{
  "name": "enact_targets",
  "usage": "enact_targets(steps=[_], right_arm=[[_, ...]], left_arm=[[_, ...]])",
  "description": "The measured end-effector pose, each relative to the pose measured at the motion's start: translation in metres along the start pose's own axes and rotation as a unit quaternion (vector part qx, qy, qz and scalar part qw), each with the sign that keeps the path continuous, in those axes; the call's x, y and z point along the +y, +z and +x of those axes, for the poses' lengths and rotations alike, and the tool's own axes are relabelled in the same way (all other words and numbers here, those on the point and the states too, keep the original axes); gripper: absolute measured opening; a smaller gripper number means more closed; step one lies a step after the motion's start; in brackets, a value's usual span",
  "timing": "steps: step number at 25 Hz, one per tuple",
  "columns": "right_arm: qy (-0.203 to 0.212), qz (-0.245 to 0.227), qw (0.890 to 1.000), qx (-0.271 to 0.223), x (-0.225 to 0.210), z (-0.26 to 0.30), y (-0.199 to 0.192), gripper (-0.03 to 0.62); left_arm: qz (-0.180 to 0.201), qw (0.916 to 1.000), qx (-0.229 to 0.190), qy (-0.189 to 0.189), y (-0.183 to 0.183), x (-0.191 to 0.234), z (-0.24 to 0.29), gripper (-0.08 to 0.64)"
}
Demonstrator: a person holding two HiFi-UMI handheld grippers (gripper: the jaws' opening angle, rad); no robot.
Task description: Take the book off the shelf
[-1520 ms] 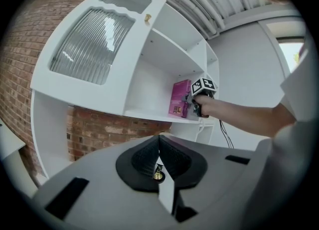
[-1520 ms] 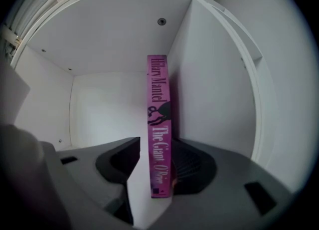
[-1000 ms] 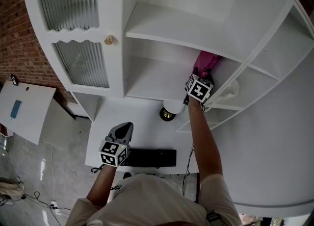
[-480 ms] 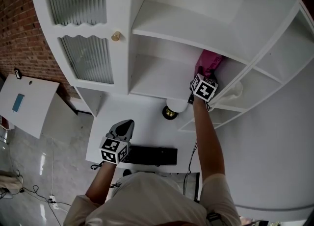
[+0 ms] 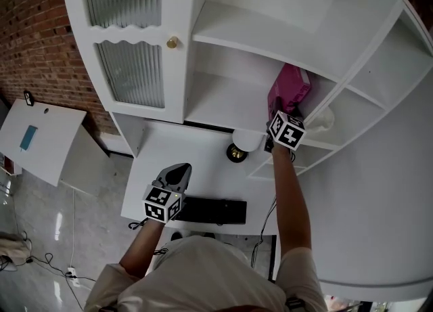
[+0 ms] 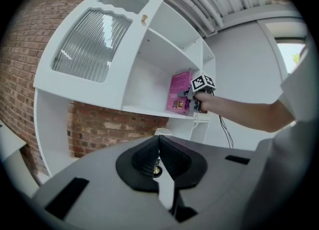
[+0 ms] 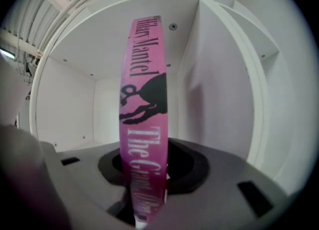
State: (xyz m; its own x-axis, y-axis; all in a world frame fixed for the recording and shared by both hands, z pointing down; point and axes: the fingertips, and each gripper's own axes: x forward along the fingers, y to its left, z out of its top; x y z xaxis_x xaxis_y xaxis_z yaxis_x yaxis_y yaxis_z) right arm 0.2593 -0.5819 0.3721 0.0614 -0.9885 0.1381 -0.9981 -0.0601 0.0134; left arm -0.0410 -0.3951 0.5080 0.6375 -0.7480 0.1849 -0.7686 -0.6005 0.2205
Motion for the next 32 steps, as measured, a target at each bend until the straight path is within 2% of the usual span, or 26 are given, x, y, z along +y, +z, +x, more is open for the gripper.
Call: enact_targets(steps=[13, 24, 32], right_arm=[[0.015, -0.001, 1.000, -0.014, 0.013, -0.089, -0.003, 0.141], [0.009, 0.000, 1.000, -0.020, 0.011, -0.164, -0.028, 0.141], [0.020, -0.003, 1.000, -0.018, 0.011, -0.200, -0.051, 0.141]], left_arm=[[0.015, 0.9988, 0.003, -0.046, -0.004, -0.017, -0.021, -0.005], [0.032, 0.9947, 0.016, -0.096, -0.007, -0.030, -0.019, -0.005], [0.037, 0.9938, 0.014, -0.104, -0.007, -0.041, -0.015, -0.005]])
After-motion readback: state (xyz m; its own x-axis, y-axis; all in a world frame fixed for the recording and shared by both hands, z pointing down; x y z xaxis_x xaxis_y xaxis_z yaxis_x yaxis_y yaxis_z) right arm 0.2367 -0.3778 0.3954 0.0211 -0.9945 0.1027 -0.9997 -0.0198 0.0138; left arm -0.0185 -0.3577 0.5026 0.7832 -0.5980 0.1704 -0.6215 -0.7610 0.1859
